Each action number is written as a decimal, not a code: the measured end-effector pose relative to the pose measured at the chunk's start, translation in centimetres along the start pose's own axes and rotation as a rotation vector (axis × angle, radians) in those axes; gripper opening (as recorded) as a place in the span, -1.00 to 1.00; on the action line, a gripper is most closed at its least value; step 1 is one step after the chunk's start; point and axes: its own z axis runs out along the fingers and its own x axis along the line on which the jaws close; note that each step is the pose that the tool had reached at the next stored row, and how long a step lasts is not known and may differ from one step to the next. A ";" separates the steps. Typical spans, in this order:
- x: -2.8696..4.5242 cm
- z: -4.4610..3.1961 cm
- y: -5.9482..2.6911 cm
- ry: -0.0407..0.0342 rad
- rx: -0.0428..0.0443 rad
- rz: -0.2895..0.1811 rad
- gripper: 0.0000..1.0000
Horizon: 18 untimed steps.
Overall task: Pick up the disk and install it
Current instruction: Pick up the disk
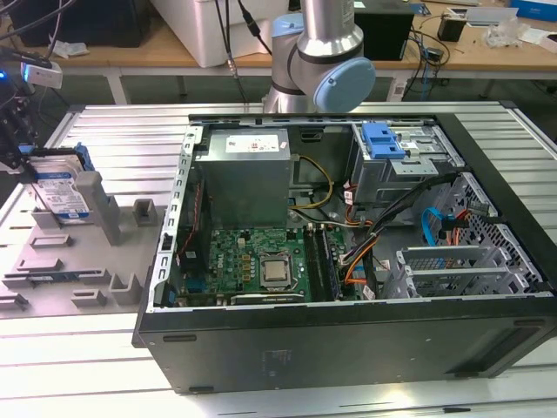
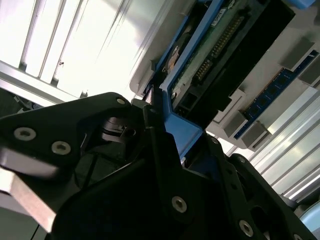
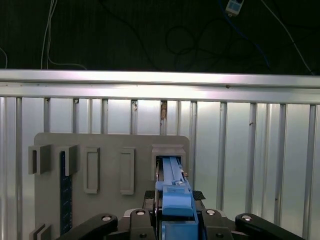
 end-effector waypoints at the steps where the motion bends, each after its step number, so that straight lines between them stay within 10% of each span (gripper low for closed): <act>1: 0.00 0.00 0.00 0.0000 0.0000 0.000 -0.26; 18: 0.01 -0.40 -0.01 0.0006 0.0001 0.000 -0.26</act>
